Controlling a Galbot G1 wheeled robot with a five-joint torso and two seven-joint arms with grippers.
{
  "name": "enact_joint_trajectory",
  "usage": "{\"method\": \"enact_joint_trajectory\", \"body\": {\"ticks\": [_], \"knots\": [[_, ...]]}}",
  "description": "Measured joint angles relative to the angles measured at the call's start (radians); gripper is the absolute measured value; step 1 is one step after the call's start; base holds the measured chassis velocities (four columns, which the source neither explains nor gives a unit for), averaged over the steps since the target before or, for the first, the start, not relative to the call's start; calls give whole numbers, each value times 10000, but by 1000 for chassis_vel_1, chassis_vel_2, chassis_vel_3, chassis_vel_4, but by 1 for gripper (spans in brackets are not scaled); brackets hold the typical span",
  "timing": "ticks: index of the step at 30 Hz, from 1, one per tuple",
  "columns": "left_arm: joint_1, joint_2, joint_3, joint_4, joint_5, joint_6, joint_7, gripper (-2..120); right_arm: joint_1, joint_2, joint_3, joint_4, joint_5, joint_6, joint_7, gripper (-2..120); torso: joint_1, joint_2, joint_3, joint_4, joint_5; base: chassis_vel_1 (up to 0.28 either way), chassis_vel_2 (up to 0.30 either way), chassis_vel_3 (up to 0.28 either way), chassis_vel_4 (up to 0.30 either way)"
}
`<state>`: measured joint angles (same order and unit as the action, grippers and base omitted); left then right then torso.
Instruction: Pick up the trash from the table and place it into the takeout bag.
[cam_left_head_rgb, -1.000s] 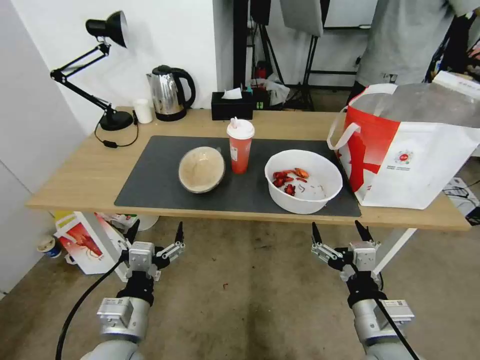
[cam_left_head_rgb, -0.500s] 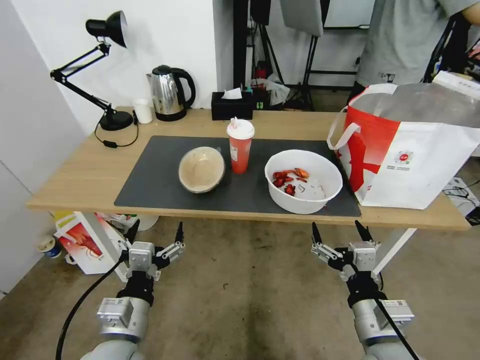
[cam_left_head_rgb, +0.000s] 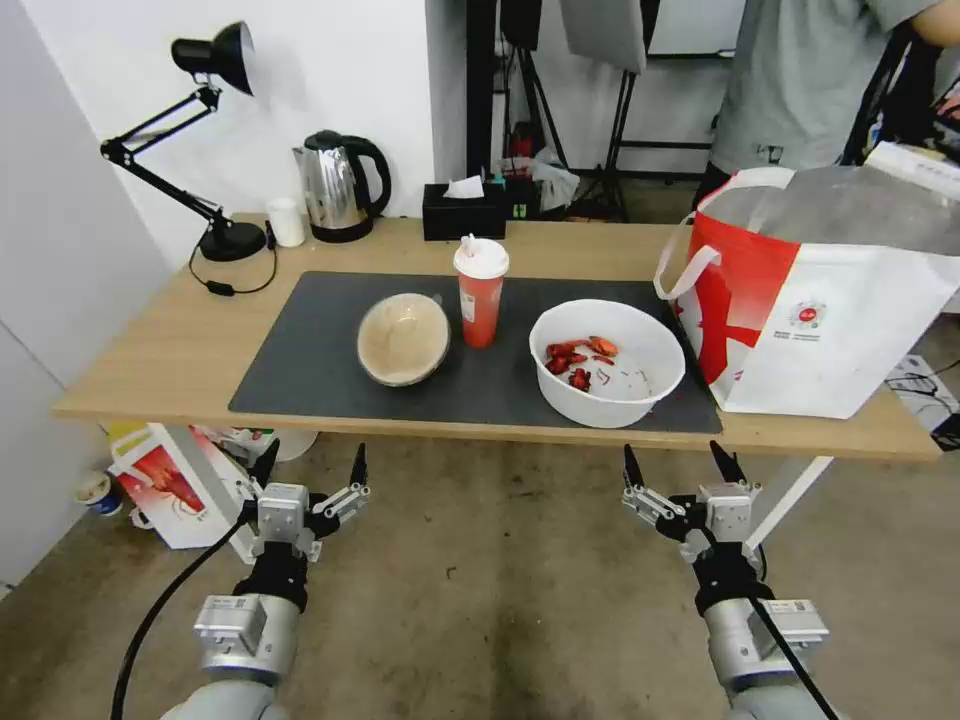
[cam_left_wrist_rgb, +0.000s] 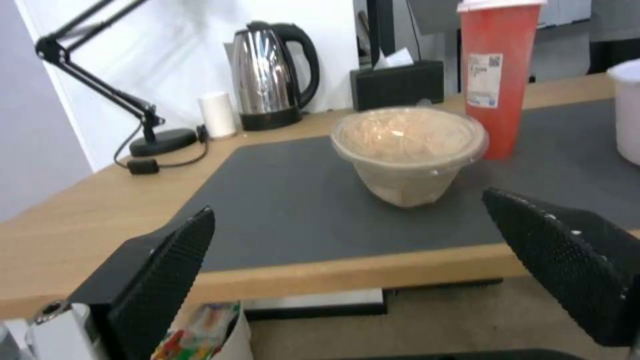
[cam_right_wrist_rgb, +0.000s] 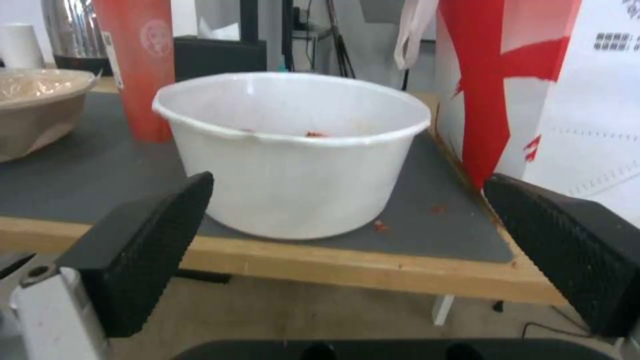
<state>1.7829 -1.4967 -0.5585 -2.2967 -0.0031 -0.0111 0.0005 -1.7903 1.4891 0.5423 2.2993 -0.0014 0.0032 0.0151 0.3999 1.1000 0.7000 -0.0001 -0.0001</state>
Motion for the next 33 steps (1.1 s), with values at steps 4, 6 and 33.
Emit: {"method": "enact_joint_trajectory", "body": {"ticks": [4, 6, 33], "knots": [[-770, 169, -417, 147, -187, -585, 0, 100, 503, -522, -381, -35, -94, 268, 709, 100, 0, 0, 0, 1, 0, 0, 0, 0, 0], [-1558, 340, -836, 305, -396, -1196, 0, 100, 999, -1046, -752, -71, -188, 533, 1418, 100, 2, -1, 1, 0, 0, 0, 0, 0, 0], [-3576, 1315, -2142, -128, -2501, -1776, 1233, 100, 3984, -4972, -2516, 20, 707, 1521, 4652, 100, 1, -1, 0, 4, -6, 0, 0, 0, 0]]}}
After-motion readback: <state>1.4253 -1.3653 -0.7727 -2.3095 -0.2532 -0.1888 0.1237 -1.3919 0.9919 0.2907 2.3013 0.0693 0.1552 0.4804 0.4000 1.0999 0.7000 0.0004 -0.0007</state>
